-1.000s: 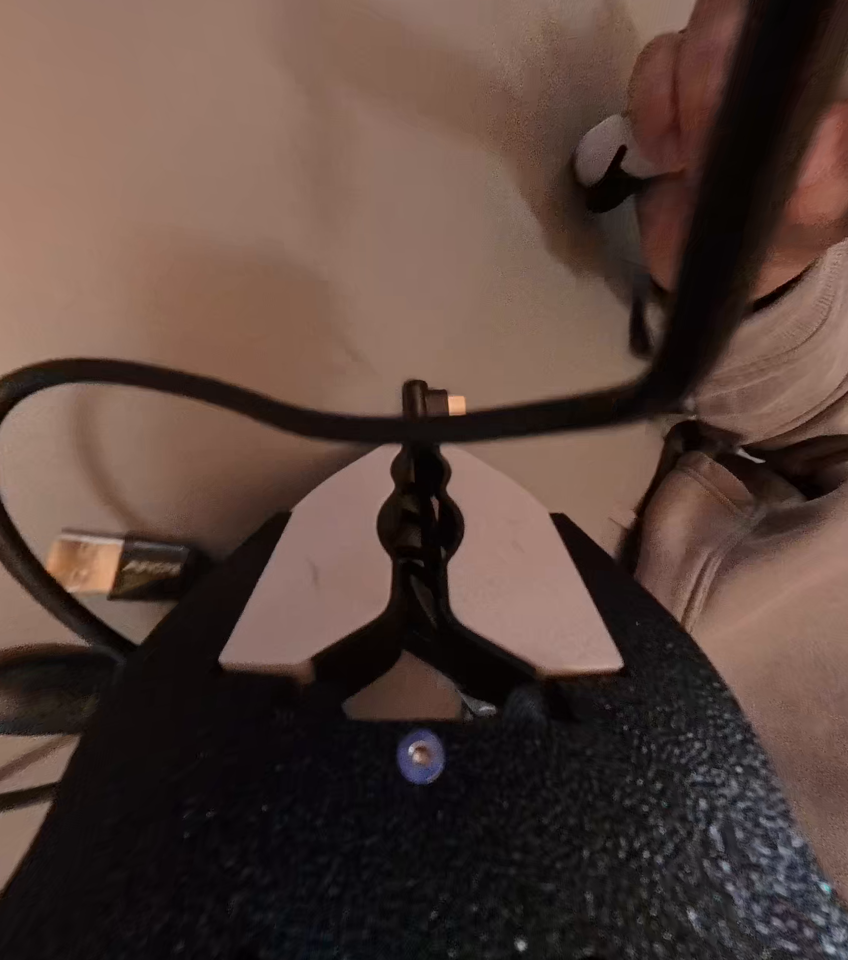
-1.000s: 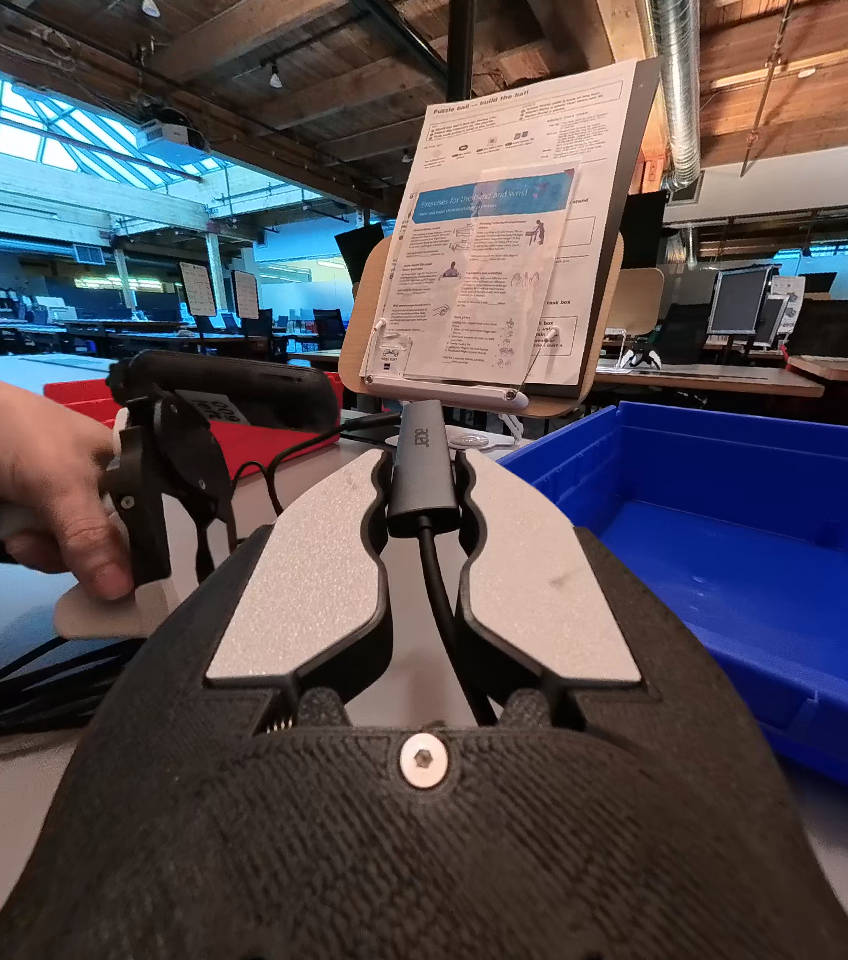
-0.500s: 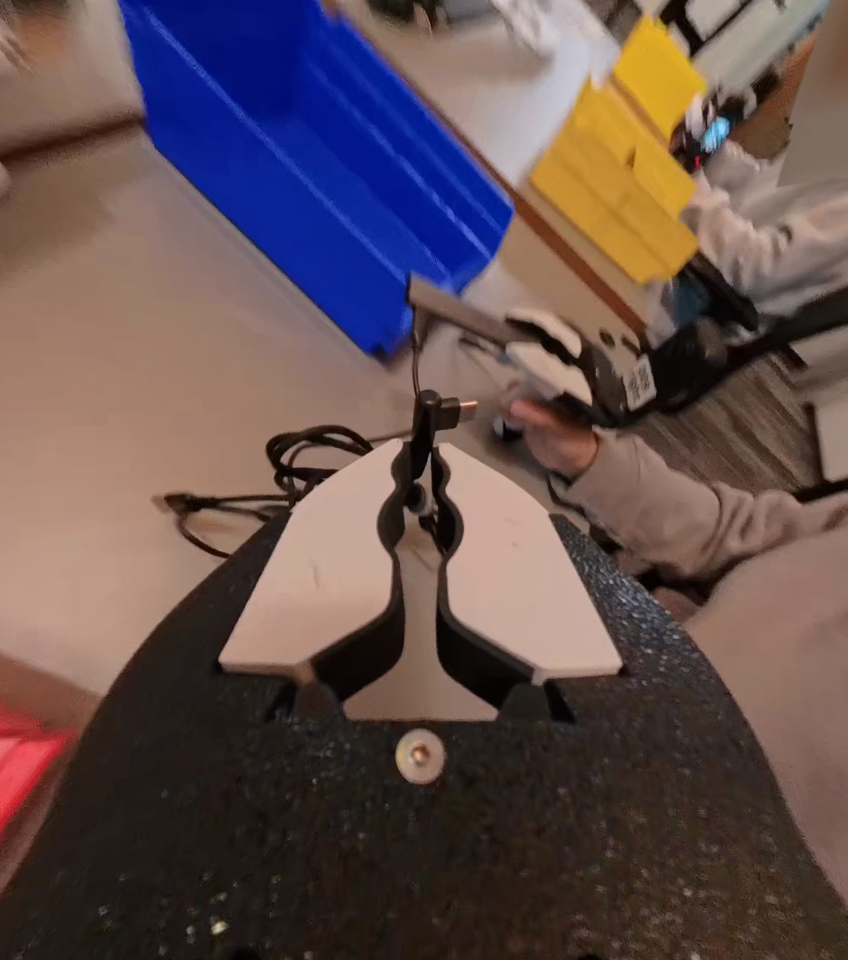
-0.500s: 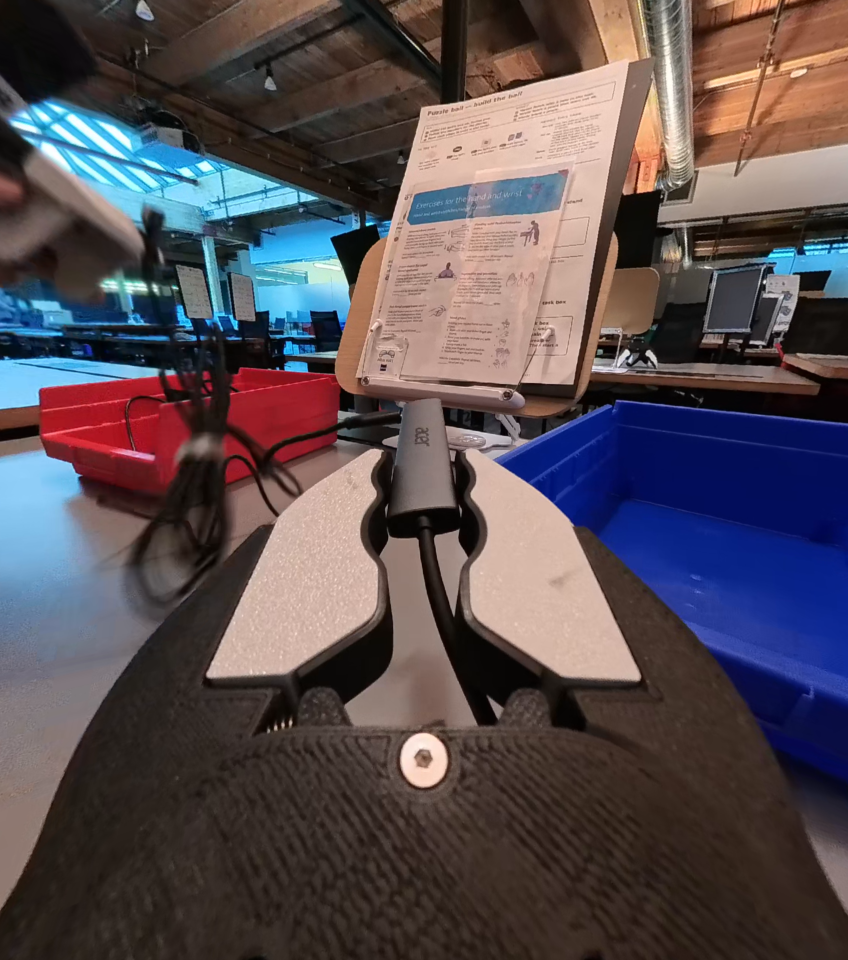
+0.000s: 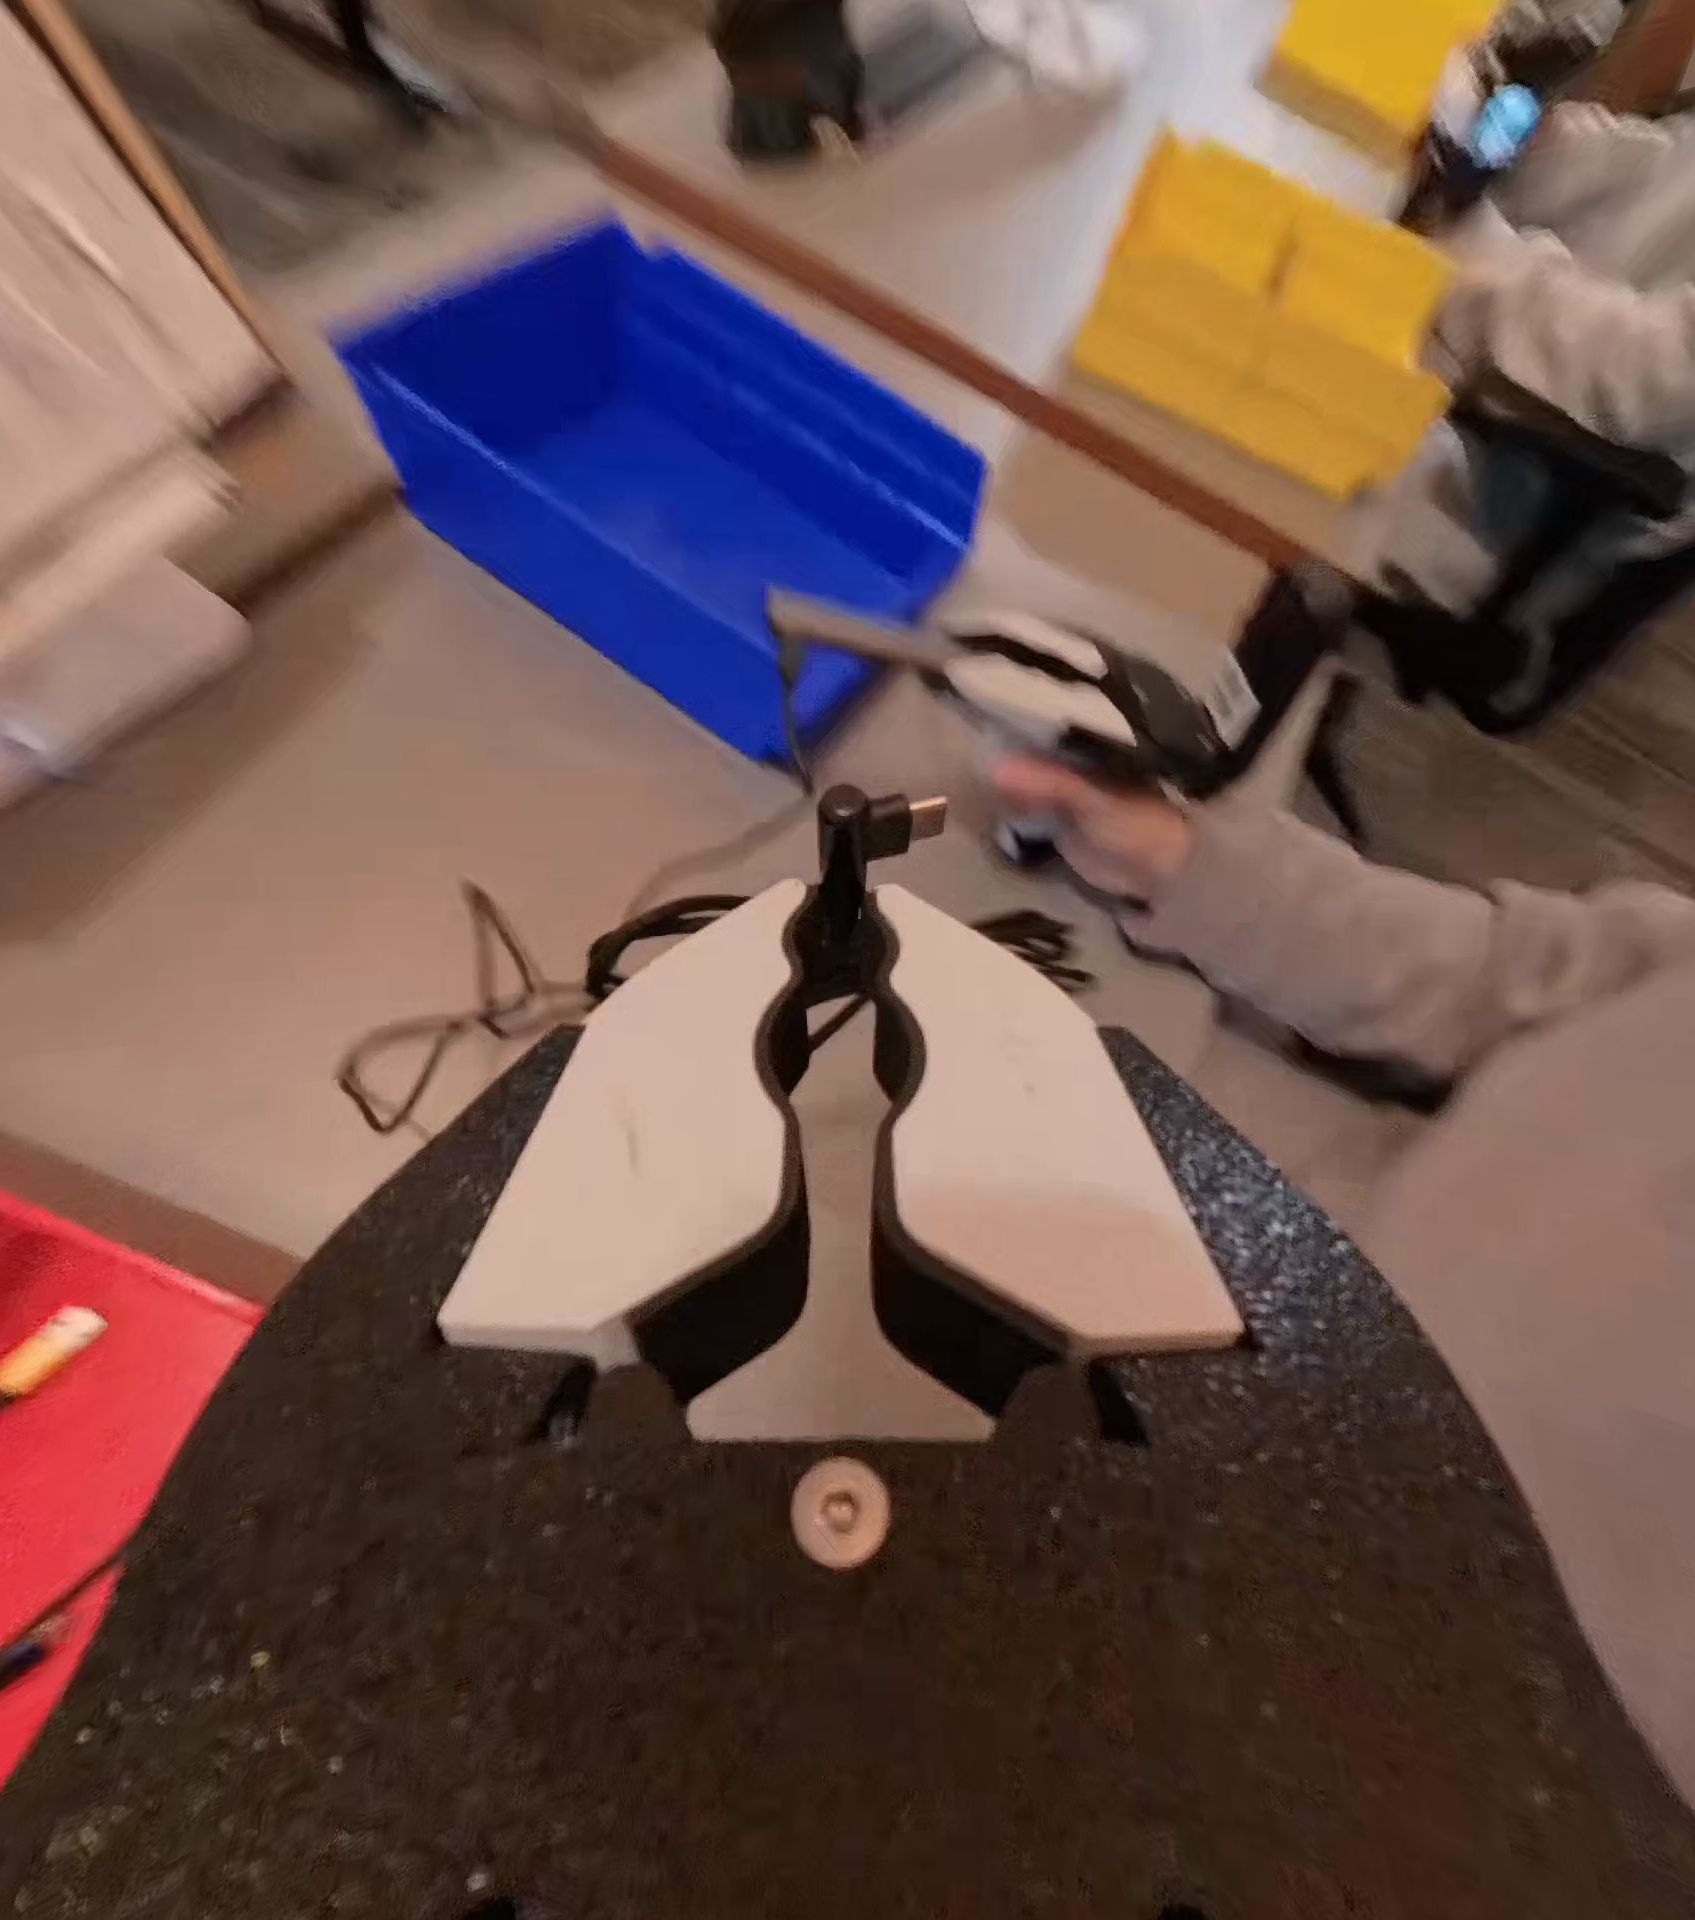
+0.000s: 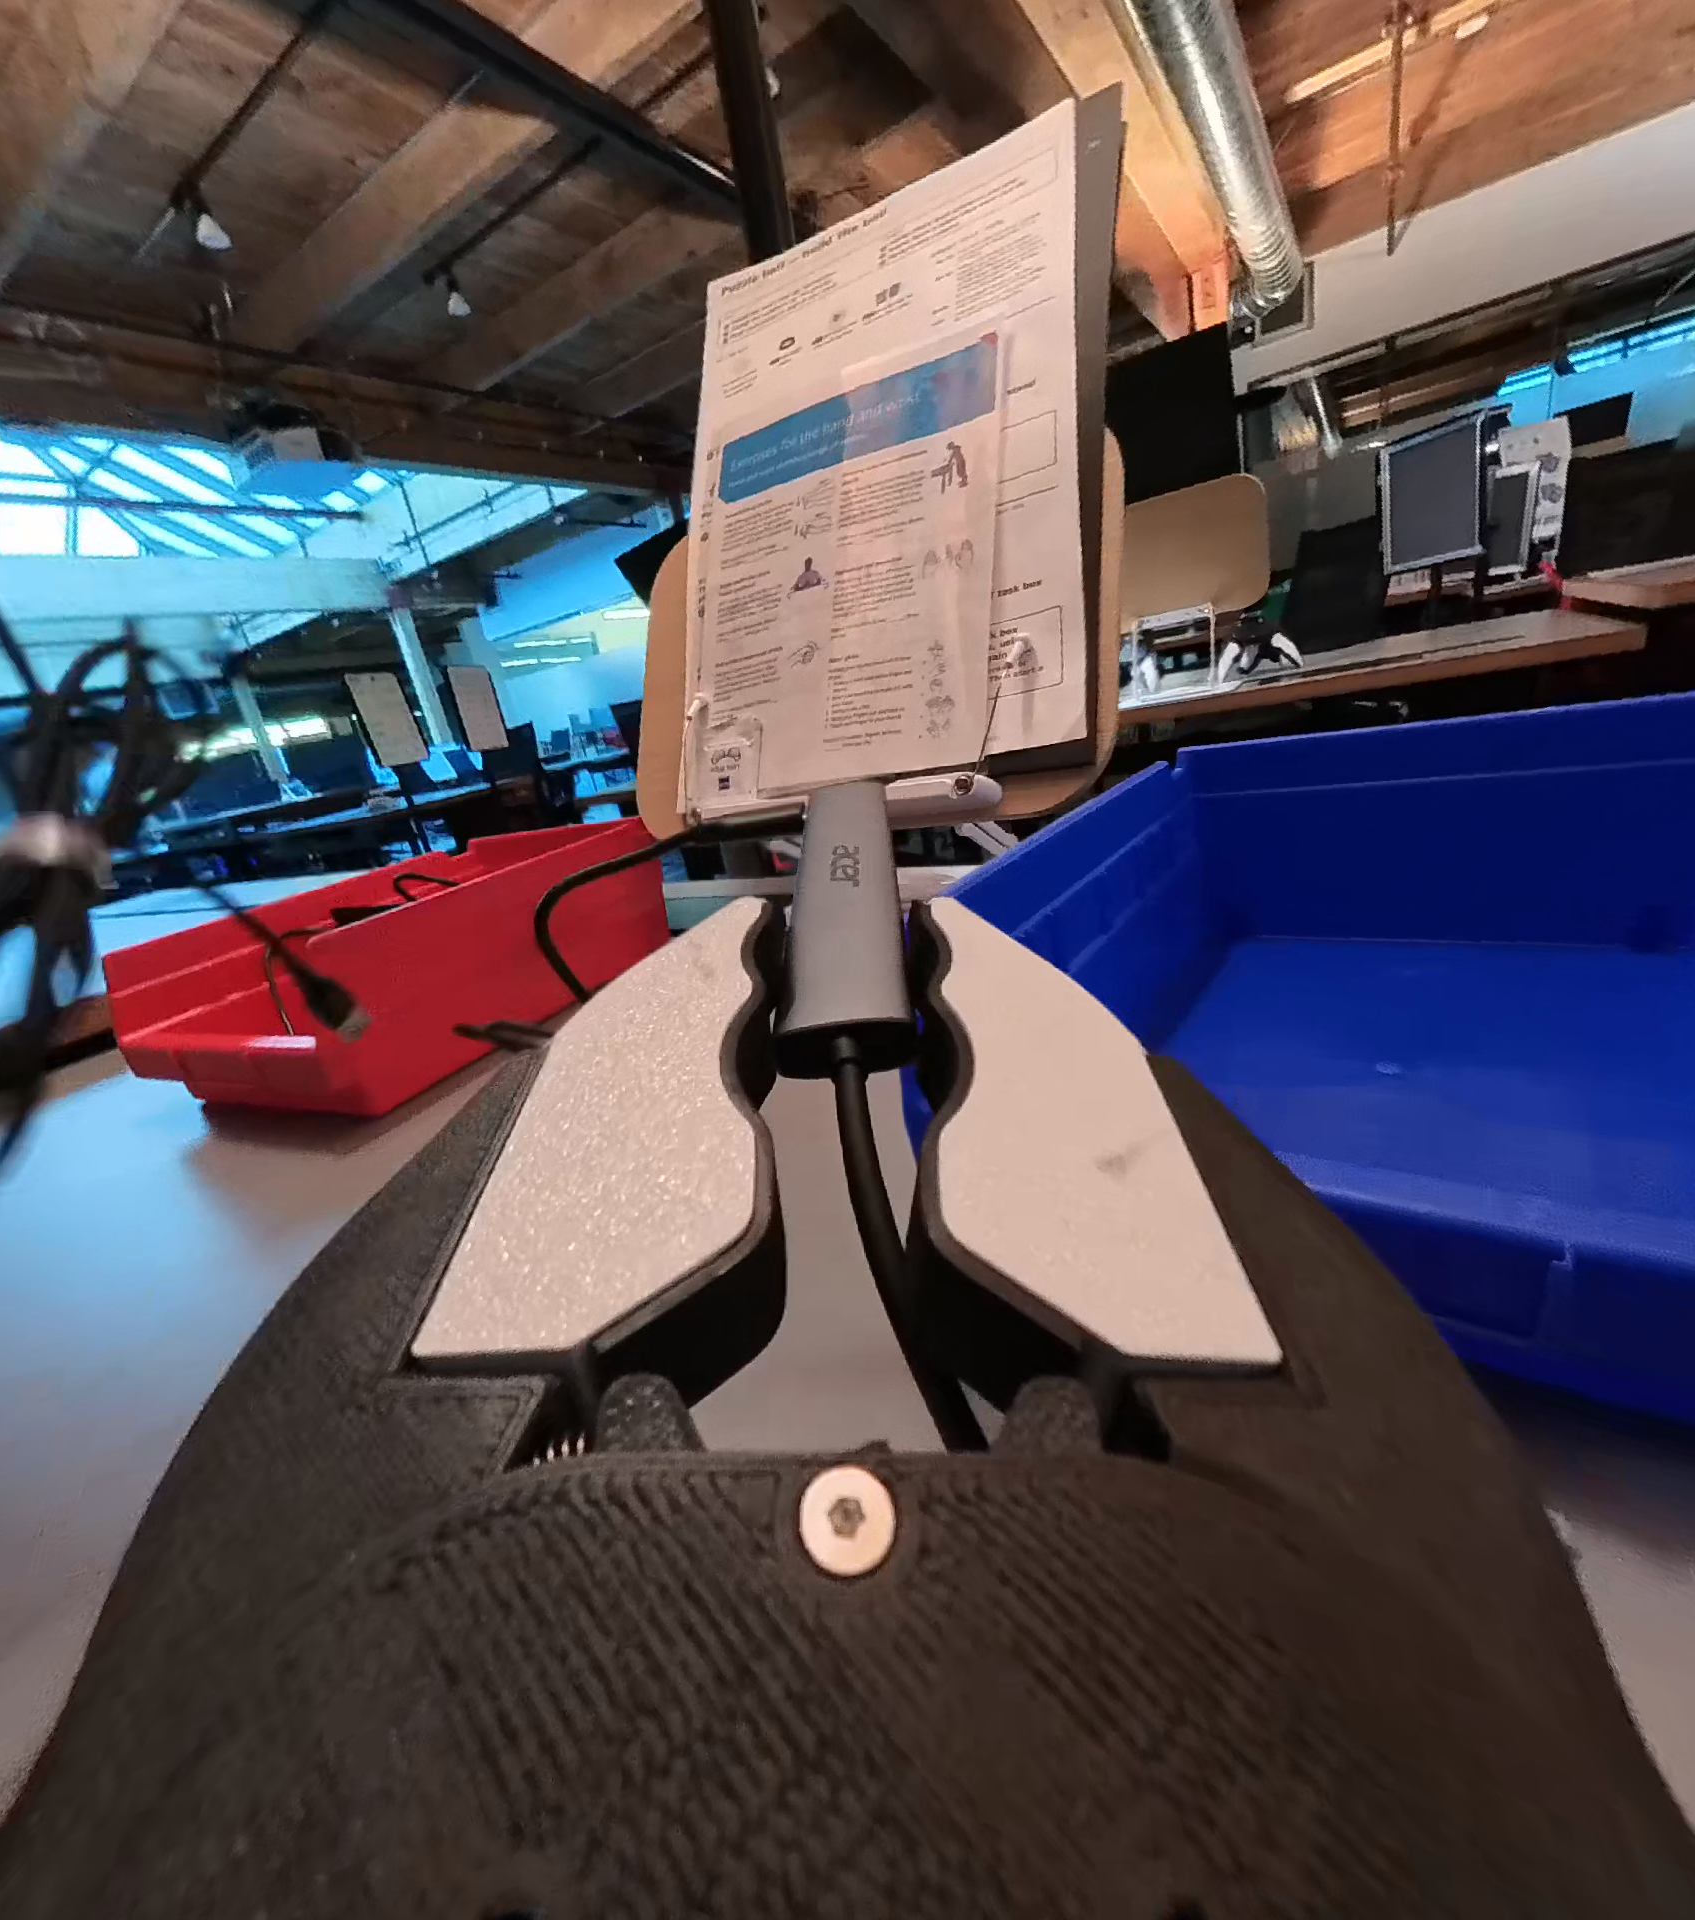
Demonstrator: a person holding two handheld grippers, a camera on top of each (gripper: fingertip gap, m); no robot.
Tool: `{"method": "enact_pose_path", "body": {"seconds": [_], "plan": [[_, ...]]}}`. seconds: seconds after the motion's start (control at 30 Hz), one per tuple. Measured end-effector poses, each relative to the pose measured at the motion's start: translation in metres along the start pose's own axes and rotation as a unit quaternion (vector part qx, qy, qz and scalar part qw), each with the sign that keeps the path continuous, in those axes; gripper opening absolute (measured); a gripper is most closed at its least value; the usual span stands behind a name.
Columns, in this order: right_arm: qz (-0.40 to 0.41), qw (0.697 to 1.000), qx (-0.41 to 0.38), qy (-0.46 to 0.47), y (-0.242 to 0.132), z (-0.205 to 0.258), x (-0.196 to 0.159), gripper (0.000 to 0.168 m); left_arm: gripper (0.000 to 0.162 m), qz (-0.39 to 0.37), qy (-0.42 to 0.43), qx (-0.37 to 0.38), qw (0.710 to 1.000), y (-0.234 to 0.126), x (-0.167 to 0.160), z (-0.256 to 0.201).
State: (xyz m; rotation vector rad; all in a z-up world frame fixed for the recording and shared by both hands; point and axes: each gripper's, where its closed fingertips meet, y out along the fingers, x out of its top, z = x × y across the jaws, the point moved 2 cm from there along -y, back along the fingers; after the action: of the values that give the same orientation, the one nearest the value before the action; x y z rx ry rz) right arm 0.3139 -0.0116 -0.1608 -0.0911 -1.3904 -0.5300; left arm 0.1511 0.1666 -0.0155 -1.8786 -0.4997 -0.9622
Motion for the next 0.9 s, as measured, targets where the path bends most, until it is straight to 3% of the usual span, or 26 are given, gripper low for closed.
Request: {"method": "enact_pose_path", "body": {"seconds": [0.07, 0.2, 0.3, 0.4, 0.57, 0.67, 0.77, 0.9], "plan": [[-0.002, 1.0, 0.008, 0.008, -0.001, 0.0, 0.0, 0.024, 0.006, -0.003, -0.032, 0.02, 0.999, 0.002, -0.005, 0.018], [0.004, 1.0, 0.019, 0.001, 0.001, 0.004, -0.001, 0.024, 0.006, -0.086, -0.04, 0.207, 0.974, -0.025, 0.012, 0.077], [0.007, 1.0, 0.02, -0.01, 0.001, 0.006, -0.002, 0.024, 0.006, -0.162, 0.044, 0.311, 0.935, -0.037, 0.028, 0.078], [0.008, 1.0, 0.021, -0.012, 0.002, 0.007, -0.002, 0.024, 0.007, -0.181, 0.17, 0.342, 0.907, -0.006, 0.011, 0.051], [0.006, 1.0, 0.025, -0.011, 0.001, 0.007, -0.002, 0.024, 0.006, -0.081, 0.274, 0.27, 0.92, 0.096, -0.097, 0.011], [0.008, 0.999, 0.028, -0.018, 0.001, 0.009, -0.002, 0.024, 0.006, -0.019, 0.329, 0.234, 0.915, 0.137, -0.145, -0.009], [0.014, 0.999, 0.033, -0.027, 0.002, 0.012, -0.003, 0.024, 0.007, 0.064, 0.385, 0.21, 0.896, 0.164, -0.175, -0.017], [0.015, 0.998, 0.038, -0.037, 0.002, 0.015, -0.004, 0.024, 0.008, 0.085, 0.468, 0.189, 0.859, 0.181, -0.181, -0.021]]}}
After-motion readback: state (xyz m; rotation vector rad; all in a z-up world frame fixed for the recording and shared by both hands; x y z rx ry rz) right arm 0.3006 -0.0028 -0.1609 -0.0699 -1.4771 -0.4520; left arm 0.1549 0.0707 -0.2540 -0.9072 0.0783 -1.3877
